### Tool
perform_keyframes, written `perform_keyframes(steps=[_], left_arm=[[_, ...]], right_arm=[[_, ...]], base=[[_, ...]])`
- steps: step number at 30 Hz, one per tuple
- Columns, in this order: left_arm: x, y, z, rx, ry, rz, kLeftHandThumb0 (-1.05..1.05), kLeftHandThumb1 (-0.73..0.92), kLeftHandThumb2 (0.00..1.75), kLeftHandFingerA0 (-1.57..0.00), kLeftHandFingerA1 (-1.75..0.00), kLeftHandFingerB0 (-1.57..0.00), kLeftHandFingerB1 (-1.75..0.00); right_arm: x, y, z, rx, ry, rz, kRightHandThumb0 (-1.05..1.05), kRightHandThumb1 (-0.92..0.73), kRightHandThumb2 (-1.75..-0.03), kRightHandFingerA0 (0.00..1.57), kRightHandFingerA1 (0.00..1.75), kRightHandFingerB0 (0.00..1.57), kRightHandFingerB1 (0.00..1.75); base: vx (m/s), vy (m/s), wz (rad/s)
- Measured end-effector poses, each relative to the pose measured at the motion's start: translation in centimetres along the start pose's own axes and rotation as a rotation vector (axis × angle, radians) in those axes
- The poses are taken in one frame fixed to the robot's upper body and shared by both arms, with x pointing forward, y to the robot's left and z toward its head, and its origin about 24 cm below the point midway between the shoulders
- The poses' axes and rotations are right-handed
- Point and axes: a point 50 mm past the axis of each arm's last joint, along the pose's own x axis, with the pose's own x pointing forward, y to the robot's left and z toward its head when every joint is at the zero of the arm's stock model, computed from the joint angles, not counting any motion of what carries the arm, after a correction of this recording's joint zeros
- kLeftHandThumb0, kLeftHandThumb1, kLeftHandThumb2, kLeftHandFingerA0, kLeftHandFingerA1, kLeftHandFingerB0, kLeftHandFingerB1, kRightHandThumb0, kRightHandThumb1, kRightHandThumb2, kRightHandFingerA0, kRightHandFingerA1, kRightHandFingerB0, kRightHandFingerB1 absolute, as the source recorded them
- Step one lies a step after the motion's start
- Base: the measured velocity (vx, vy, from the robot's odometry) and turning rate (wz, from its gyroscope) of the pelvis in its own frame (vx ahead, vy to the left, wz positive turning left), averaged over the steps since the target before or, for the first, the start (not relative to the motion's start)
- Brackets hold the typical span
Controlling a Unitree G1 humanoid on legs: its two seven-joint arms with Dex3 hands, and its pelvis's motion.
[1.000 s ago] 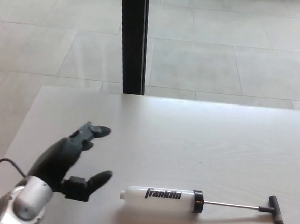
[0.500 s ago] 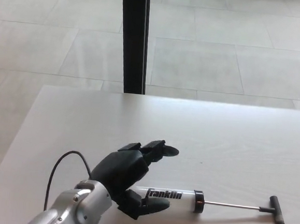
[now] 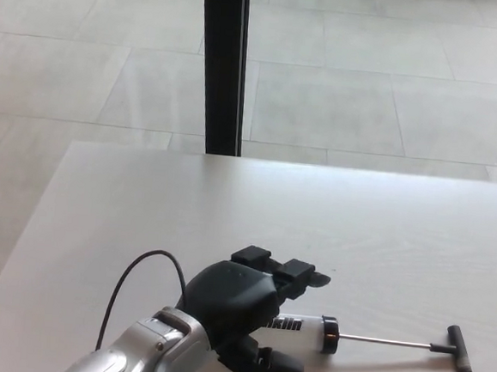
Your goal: The robot uses its left hand to lift the air pump kept on the middle of the desk and use the right hand to compress the handle
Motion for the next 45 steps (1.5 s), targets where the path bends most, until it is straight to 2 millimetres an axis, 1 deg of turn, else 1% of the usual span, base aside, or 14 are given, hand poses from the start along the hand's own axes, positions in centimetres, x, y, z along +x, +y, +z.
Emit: perform_keyframes(steps=[3, 4, 5, 16, 19, 21, 22, 24, 32, 39, 40, 42, 44, 45], left_arm=[[0.0, 0.0, 0.1, 0.034, -0.006, 0.013, -1.01, 0.59, 1.1, 0.0, -0.88, 0.0, -0.78], [0.0, 0.0, 0.1, 0.034, -0.005, 0.017, -1.05, 0.69, 0.62, 0.0, -1.27, 0.0, -1.07], [-0.1, -0.1, 0.1, 0.03, -0.001, 0.02, -0.7, 0.06, 0.89, -0.15, -0.81, 0.0, -0.7], [-1.2, -1.4, -0.3, -0.072, 0.115, 0.06, -1.0, 0.4, 0.82, 0.0, -1.51, 0.0, -1.33], [-1.6, -1.5, -0.7, -0.135, 0.176, 0.1, -1.0, 0.3, 0.97, 0.0, -1.6, -0.06, -1.45], [-1.7, -1.6, -1.0, -0.171, 0.206, 0.126, -1.0, 0.3, 0.98, -0.18, -1.51, -0.11, -1.37], [-1.8, -1.6, -1.0, -0.19, 0.219, 0.134, -0.95, 0.29, 1.16, -0.12, -0.99, -0.22, -0.99], [-1.8, -1.6, -1.0, -0.211, 0.234, 0.147, -0.93, 0.25, 1.03, -0.08, -1.62, -0.15, -1.51], [-1.4, -1.3, -0.8, -0.266, 0.263, 0.201, -0.99, 0.29, 1.04, -0.78, -1.32, -0.53, -1.21], [0.0, -1.1, 0.4, -0.25, 0.252, 0.192, -1.05, 0.44, 0.69, -0.38, -1.75, -0.14, -1.44], [0.3, -1.1, 0.6, -0.239, 0.252, 0.181, -1.05, 0.41, 1.14, -0.69, -1.39, -0.19, -1.02], [0.9, -1.1, 1.0, -0.195, 0.241, 0.153, -1.05, 0.42, 1.12, -0.7, -1.41, -0.15, -0.99], [1.8, -0.9, 1.5, -0.129, 0.228, 0.114, -1.05, 0.62, 0.63, -0.39, -1.75, 0.0, -1.56], [2.2, -0.9, 1.6, -0.101, 0.223, 0.096, -0.89, 0.2, 1.02, -0.92, -1.38, -0.07, -0.89]], right_arm=[[0.1, 0.0, 0.5, -0.002, -0.02, 0.004, -0.5, -0.61, -0.58, 0.79, 0.99, 0.4, 0.35], [0.2, 0.0, 0.6, -0.004, -0.023, 0.005, -0.49, -0.62, -0.59, 0.74, 0.94, 0.39, 0.35], [0.2, 0.1, 0.7, -0.006, -0.027, 0.009, -0.49, -0.61, -0.59, 0.75, 0.92, 0.39, 0.35], [0.1, 0.0, 0.6, 0.0, -0.032, 0.01, -0.51, -0.44, -0.87, 0.8, 0.89, 0.33, 0.52], [0.1, 0.0, 0.7, 0.002, -0.037, 0.01, -0.46, -0.61, -0.59, 0.72, 0.73, 0.43, 0.35], [0.1, 0.0, 0.8, 0.008, -0.041, 0.01, -0.46, -0.62, -0.58, 0.73, 0.7, 0.42, 0.36], [0.1, 0.1, 0.8, 0.011, -0.04, 0.009, -0.46, -0.62, -0.58, 0.73, 0.7, 0.43, 0.36], [0.2, 0.1, 0.7, 0.014, -0.037, 0.009, -0.42, -0.63, -0.59, 0.7, 0.72, 0.43, 0.36], [0.2, 0.2, 1.0, 0.012, -0.05, 0.009, -0.43, -0.62, -0.59, 0.71, 0.69, 0.43, 0.36], [0.4, 0.7, 1.1, 0.014, -0.053, 0.016, -0.42, -0.64, -0.59, 0.69, 0.75, 0.42, 0.36], [0.4, 0.7, 1.1, 0.013, -0.053, 0.017, -0.43, -0.64, -0.59, 0.67, 0.74, 0.43, 0.35], [0.4, 0.7, 1.1, 0.011, -0.053, 0.019, -0.42, -0.63, -0.59, 0.66, 0.78, 0.44, 0.36], [0.4, 0.9, 1.2, 0.01, -0.059, 0.023, -0.43, -0.63, -0.59, 0.64, 0.77, 0.43, 0.36], [0.5, 0.9, 1.3, 0.009, -0.063, 0.025, -0.42, -0.64, -0.59, 0.67, 0.76, 0.44, 0.36]], base=[[0.0, 0.0, 0.0], [0.0, 0.0, 0.0], [0.0, 0.0, 0.0], [0.0, 0.0, 0.0], [0.0, 0.0, 0.0], [0.0, 0.0, 0.0], [0.0, 0.0, 0.0], [0.0, 0.0, 0.0], [0.0, 0.0, 0.0], [0.0, 0.0, 0.0], [0.0, 0.0, 0.0], [0.0, 0.0, 0.0], [0.0, 0.0, 0.0], [0.0, 0.0, 0.0]])
